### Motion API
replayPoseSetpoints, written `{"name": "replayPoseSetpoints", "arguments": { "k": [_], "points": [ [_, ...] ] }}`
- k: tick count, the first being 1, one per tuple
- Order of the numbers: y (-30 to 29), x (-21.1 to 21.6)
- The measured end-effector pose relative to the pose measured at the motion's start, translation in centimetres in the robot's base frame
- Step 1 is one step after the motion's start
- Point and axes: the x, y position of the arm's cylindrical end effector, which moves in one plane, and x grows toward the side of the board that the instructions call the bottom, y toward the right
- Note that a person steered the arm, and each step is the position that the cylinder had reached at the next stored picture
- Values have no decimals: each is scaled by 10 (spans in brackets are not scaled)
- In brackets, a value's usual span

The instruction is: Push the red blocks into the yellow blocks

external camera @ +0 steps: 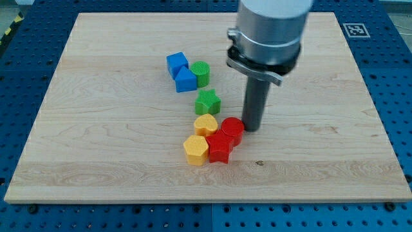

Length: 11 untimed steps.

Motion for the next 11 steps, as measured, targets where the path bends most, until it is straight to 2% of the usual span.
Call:
{"name": "replayPoseSetpoints", "arguments": {
  "k": [3, 6, 9, 11],
  "points": [
    [0, 7],
    [-5, 45],
    [-25, 25],
    [-33, 45]
  ]
}}
